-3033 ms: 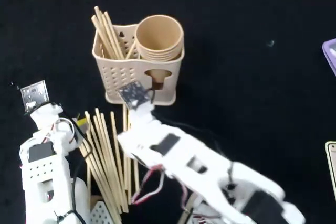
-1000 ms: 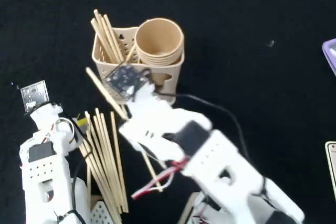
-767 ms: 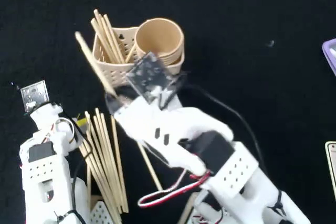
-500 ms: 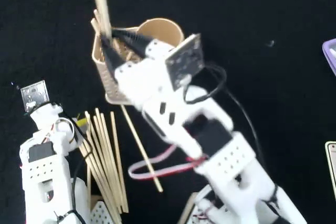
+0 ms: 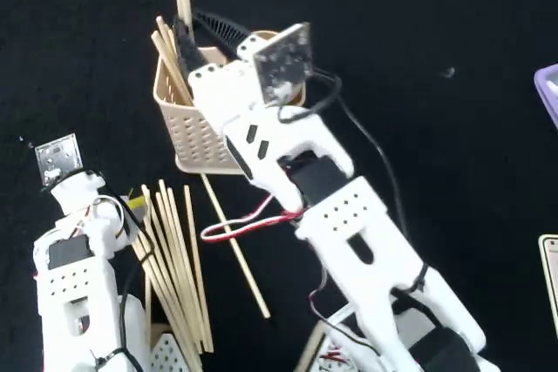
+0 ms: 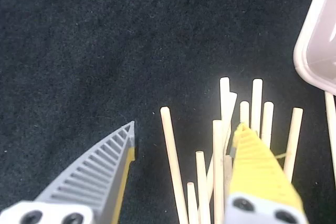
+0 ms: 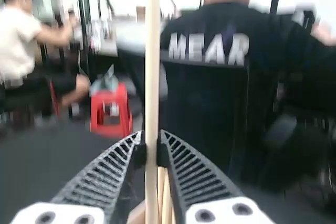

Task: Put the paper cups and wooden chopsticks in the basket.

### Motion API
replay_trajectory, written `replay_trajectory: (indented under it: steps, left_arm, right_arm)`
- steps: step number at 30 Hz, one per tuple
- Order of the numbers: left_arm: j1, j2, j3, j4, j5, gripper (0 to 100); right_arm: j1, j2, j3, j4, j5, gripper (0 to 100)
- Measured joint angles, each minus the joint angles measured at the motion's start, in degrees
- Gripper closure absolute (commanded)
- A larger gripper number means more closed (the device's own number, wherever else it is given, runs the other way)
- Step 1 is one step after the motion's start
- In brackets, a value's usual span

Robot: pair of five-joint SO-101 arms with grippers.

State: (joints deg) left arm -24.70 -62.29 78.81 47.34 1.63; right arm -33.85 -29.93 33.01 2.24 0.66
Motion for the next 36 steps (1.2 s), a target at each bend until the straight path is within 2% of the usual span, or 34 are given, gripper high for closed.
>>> replay_trajectory:
  steps: [3, 8, 13, 15, 19, 22, 27, 31, 36]
  left_arm:
    - [0.0, 0.0, 0.0, 0.0, 0.0, 71]
    - [0.0, 0.0, 0.0, 0.0, 0.0, 71]
    - [0.0, 0.0, 0.0, 0.0, 0.0, 71]
    - [0.0, 0.0, 0.0, 0.0, 0.0, 71]
    - [0.0, 0.0, 0.0, 0.0, 0.0, 71]
    - [0.0, 0.0, 0.0, 0.0, 0.0, 71]
    - [0.0, 0.0, 0.0, 0.0, 0.0, 71]
    - [0.0, 0.0, 0.0, 0.0, 0.0, 71]
    - [0.0, 0.0, 0.0, 0.0, 0.0, 71]
  right_arm:
    - [0.0, 0.0, 0.1, 4.4, 0.0, 72.9]
    - [0.0, -0.9, 0.1, 11.2, 0.0, 76.6]
    - [-0.3, -11.1, 0.4, 24.3, 0.0, 80.5]
    - [-2.1, -16.8, 2.6, 31.9, 0.0, 80.5]
    - [-10.4, -25.8, 13.3, 45.4, 0.0, 80.5]
    - [-15.8, -27.6, 26.5, 44.1, -1.6, 80.5]
    - [-21.8, -26.3, 43.7, 30.9, -7.9, 80.4]
    - [-25.6, -20.5, 44.5, 26.4, -10.9, 80.4]
    - [-29.3, -9.4, 40.3, 25.6, -15.2, 80.3]
